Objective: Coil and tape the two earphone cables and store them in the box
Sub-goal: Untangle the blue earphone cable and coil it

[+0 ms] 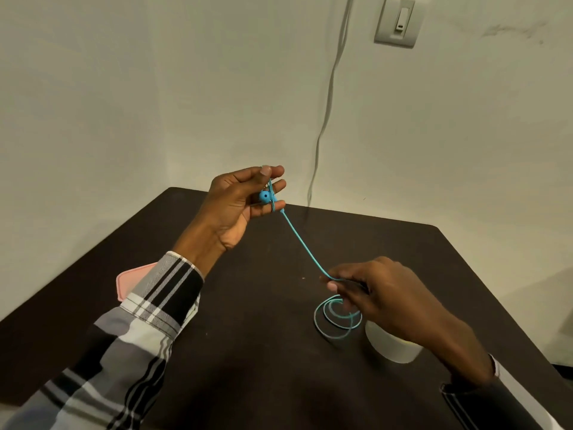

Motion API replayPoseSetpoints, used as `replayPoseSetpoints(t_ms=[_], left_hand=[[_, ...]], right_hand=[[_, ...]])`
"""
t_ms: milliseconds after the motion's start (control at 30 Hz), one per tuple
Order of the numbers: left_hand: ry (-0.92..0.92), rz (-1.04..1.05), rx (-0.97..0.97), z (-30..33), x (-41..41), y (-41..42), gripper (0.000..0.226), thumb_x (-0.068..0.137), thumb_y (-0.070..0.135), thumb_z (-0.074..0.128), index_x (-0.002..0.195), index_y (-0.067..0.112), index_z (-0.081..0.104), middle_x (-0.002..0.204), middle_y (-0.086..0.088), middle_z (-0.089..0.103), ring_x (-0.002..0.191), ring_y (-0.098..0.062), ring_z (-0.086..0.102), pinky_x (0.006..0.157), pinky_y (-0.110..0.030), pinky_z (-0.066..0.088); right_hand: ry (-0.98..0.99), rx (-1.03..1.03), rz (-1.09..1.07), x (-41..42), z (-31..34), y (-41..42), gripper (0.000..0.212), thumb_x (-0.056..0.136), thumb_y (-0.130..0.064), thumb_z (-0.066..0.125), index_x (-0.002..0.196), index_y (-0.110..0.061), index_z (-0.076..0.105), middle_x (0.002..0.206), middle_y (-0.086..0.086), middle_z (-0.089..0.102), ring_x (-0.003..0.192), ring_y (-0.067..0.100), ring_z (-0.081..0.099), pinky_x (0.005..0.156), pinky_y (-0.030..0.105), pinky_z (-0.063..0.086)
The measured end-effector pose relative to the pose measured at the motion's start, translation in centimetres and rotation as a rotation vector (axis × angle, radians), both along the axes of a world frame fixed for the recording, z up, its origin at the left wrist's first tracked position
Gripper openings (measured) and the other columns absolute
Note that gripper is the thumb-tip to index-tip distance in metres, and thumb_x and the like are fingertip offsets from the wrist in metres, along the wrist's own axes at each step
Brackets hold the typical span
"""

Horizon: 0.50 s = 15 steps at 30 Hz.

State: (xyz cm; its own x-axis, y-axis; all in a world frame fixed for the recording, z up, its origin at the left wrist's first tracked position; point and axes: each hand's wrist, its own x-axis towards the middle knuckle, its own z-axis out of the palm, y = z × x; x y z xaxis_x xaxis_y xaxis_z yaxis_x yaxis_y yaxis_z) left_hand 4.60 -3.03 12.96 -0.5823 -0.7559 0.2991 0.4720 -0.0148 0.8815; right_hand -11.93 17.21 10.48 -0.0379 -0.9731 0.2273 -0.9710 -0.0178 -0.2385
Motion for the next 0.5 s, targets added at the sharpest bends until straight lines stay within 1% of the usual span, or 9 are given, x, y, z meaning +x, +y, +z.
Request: replayPoseSetpoints(t_ms=[33,100,167,233,300,333,367,433,500], left_hand=[[0.017,0.008,0.048,0.0,-0.2,0.0,0.021,0.094,0.015,0.057,0.108,0.0,0.065,0.123,-0.014,0.067,0.111,-0.029,0.067,0.079,-0.041,0.06],[0.018,0.024,0.103,-0.2,-0.4,-0.1,0.019,0.094,0.015,0.058,0.105,0.0,0.065,0.122,-0.014,0.067,0.111,-0.03,0.066,0.081,-0.043,0.06],[-0.054,0.056,0.054,-0.6,-0.4,-0.1,0.017,0.092,0.016,0.061,0.1,0.003,0.068,0.118,-0.011,0.07,0.112,-0.029,0.066,0.08,-0.044,0.06],[-0.174,0.077,-0.105,-0.8,-0.2,0.1,0.017,0.089,0.021,0.064,0.096,0.008,0.072,0.112,-0.004,0.072,0.111,-0.022,0.067,0.08,-0.04,0.06],[-0.304,0.048,-0.32,-1.0,0.1,0.4,0.015,0.088,0.021,0.065,0.096,0.011,0.074,0.112,0.0,0.073,0.113,-0.012,0.065,0.078,-0.028,0.059],[-0.37,0.012,-0.43,-0.9,0.2,0.7,0.014,0.089,0.019,0.065,0.097,0.011,0.075,0.113,0.002,0.072,0.114,-0.006,0.064,0.076,-0.02,0.056],[-0.429,-0.033,-0.519,-0.9,0.3,0.9,0.014,0.09,0.018,0.065,0.098,0.012,0.075,0.115,0.002,0.071,0.115,-0.003,0.062,0.075,-0.016,0.053],[-0.497,-0.142,-0.614,-0.8,0.3,1.2,0.016,0.09,0.017,0.065,0.1,0.011,0.076,0.116,0.0,0.071,0.119,-0.001,0.059,0.083,-0.018,0.053],[-0.524,-0.235,-0.636,-0.8,0.3,1.6,0.019,0.09,0.018,0.065,0.103,0.009,0.076,0.115,-0.002,0.072,0.122,-0.002,0.057,0.089,-0.024,0.053]], right_hand=[[0.097,-0.012,-0.008,0.3,0.2,0.0,0.022,0.1,-0.048,0.048,0.102,-0.034,0.065,0.078,-0.015,0.071,0.078,0.006,0.068,0.068,0.034,0.055],[0.207,-0.056,-0.001,0.8,0.3,0.1,0.027,0.101,-0.05,0.045,0.108,-0.033,0.064,0.085,-0.008,0.073,0.082,0.013,0.068,0.07,0.037,0.055],[0.234,-0.108,0.024,1.0,0.7,0.1,0.027,0.099,-0.051,0.046,0.108,-0.034,0.065,0.085,-0.009,0.072,0.081,0.014,0.067,0.066,0.035,0.053],[0.239,-0.179,0.036,0.8,1.6,0.2,0.025,0.097,-0.051,0.05,0.103,-0.035,0.067,0.081,-0.013,0.071,0.075,0.012,0.066,0.062,0.034,0.053],[0.218,-0.258,0.043,0.6,2.8,0.2,0.024,0.094,-0.049,0.053,0.099,-0.033,0.072,0.078,-0.015,0.072,0.069,0.009,0.065,0.057,0.035,0.055],[0.203,-0.303,0.047,0.6,3.6,0.2,0.022,0.092,-0.046,0.058,0.096,-0.032,0.074,0.077,-0.014,0.073,0.066,0.008,0.065,0.054,0.033,0.055],[0.194,-0.345,0.044,0.6,4.5,0.1,0.017,0.09,-0.043,0.065,0.095,-0.031,0.077,0.077,-0.014,0.074,0.064,0.006,0.065,0.052,0.029,0.052],[0.159,-0.399,0.018,0.5,6.2,-0.2,0.012,0.085,-0.041,0.073,0.092,-0.033,0.079,0.076,-0.015,0.074,0.063,0.004,0.062,0.054,0.022,0.046],[0.106,-0.422,-0.007,0.1,7.6,-0.8,0.011,0.083,-0.046,0.074,0.088,-0.037,0.078,0.075,-0.015,0.074,0.064,0.004,0.061,0.057,0.027,0.047]])
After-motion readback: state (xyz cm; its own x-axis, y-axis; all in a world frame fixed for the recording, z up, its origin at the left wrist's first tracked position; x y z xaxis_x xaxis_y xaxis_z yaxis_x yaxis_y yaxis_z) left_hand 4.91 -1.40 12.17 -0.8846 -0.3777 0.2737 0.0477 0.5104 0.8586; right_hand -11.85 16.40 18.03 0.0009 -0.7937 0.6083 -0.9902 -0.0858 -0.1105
